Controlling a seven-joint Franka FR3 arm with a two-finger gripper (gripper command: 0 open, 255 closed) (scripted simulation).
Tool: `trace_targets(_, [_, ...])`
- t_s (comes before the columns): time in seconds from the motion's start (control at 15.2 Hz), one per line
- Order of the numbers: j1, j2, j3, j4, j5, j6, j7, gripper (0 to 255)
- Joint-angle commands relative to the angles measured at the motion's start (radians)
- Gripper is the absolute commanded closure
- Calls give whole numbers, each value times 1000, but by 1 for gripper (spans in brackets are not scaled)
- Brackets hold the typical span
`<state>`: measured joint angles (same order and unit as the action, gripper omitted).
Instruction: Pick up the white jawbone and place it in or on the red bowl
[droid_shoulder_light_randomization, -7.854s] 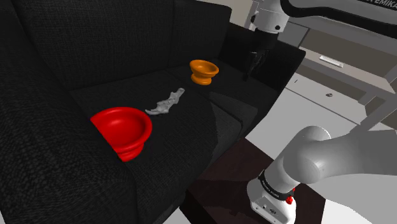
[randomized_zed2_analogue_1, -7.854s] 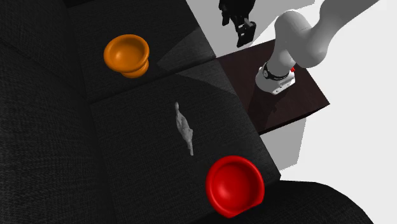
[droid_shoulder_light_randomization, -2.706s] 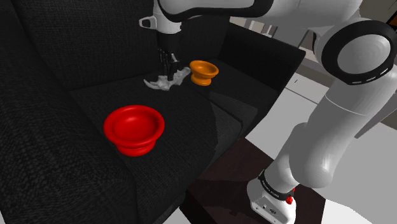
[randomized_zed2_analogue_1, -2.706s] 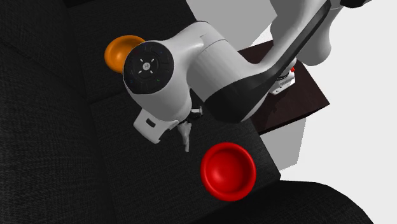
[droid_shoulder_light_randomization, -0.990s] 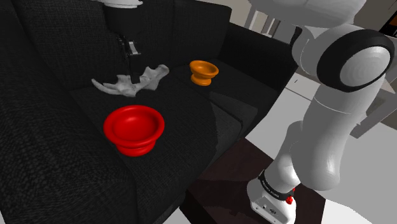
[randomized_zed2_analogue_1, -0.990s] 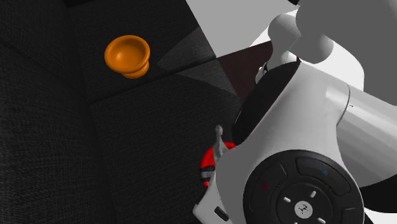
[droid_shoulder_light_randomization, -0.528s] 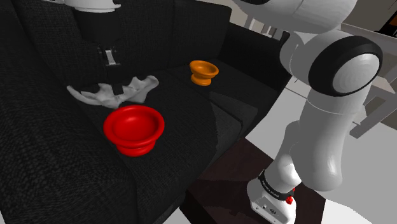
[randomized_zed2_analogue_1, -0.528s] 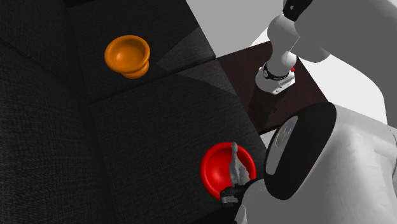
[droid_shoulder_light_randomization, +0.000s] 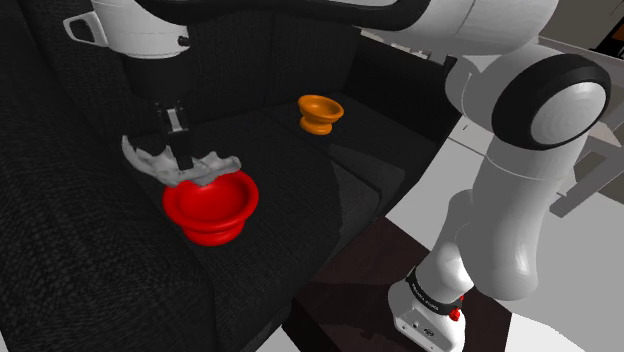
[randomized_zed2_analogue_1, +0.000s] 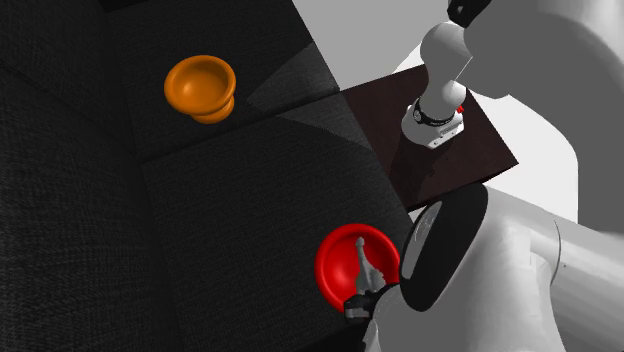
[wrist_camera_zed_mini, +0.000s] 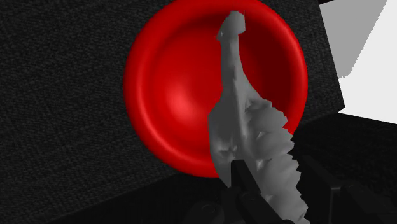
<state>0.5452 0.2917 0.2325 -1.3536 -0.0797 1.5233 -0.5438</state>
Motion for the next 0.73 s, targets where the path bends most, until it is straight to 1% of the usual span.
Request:
trace_targets(0.0, [-1, -12, 2, -45, 4, 36, 1, 255])
trace_targets(0.33, [-4, -19, 0, -120, 5, 105, 2, 255])
trace_targets(0.66, [-4, -19, 0, -120, 5, 105, 2, 255])
